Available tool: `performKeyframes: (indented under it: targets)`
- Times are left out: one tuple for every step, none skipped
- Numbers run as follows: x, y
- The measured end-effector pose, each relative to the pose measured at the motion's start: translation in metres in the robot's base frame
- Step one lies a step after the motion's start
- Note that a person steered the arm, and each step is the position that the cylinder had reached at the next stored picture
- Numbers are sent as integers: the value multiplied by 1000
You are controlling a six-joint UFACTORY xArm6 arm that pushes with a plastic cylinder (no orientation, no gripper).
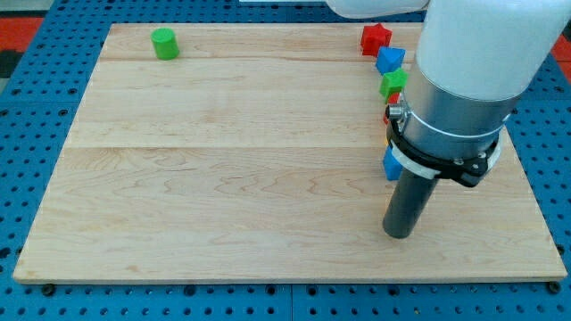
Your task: Move green circle towards top center
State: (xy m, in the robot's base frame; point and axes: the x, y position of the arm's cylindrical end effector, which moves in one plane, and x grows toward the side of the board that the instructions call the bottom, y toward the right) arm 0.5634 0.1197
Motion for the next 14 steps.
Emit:
performKeyframes:
  targets:
    - [-9, 0]
    - [-14, 0]
    - [-15, -29]
    - [-44, -106]
    - [-82, -165]
    - [-113, -229]
    - [-140, -298]
    - [-171, -360]
    - [-223, -383]
    - [-272, -381]
    - [-300, -366]
    - [-312, -332]
    - [-314, -284]
    - [-322, -250]
